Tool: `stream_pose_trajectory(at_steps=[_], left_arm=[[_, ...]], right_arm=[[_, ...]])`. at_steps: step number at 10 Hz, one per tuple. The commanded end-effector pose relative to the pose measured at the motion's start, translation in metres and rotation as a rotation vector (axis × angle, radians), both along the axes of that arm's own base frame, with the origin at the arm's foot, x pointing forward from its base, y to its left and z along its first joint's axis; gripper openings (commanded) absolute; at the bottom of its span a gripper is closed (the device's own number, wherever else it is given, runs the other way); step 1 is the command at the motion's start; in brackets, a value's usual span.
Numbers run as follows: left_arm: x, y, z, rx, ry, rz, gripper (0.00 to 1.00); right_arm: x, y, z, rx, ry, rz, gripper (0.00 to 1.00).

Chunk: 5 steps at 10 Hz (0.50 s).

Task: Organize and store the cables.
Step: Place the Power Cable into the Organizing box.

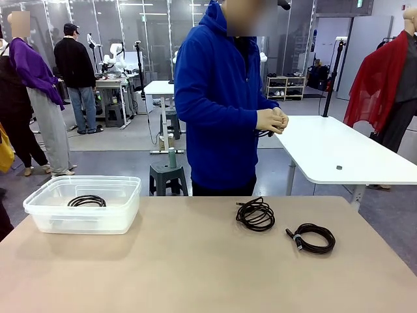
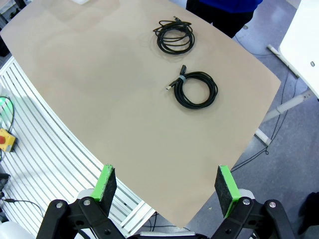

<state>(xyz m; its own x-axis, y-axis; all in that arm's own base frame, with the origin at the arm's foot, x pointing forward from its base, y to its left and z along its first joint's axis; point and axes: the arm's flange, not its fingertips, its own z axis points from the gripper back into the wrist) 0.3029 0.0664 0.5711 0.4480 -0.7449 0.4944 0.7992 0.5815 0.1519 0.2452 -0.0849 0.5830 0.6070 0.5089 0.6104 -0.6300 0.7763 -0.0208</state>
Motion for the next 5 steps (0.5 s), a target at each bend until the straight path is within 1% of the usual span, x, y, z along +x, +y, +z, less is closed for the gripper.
stream_pose_trajectory(at_steps=[1, 5], left_arm=[[-0.0011, 0.0014, 0.0008, 0.006, -0.001, 0.011, 1.00], [-0.0011, 0.0014, 0.0008, 0.006, -0.001, 0.011, 1.00]], right_arm=[[-0.0003, -0.0009, -0.0007, 0.002, -0.003, -0.005, 1.00], [-0.0003, -0.0009, -0.0007, 0.002, -0.003, -0.005, 1.00]])
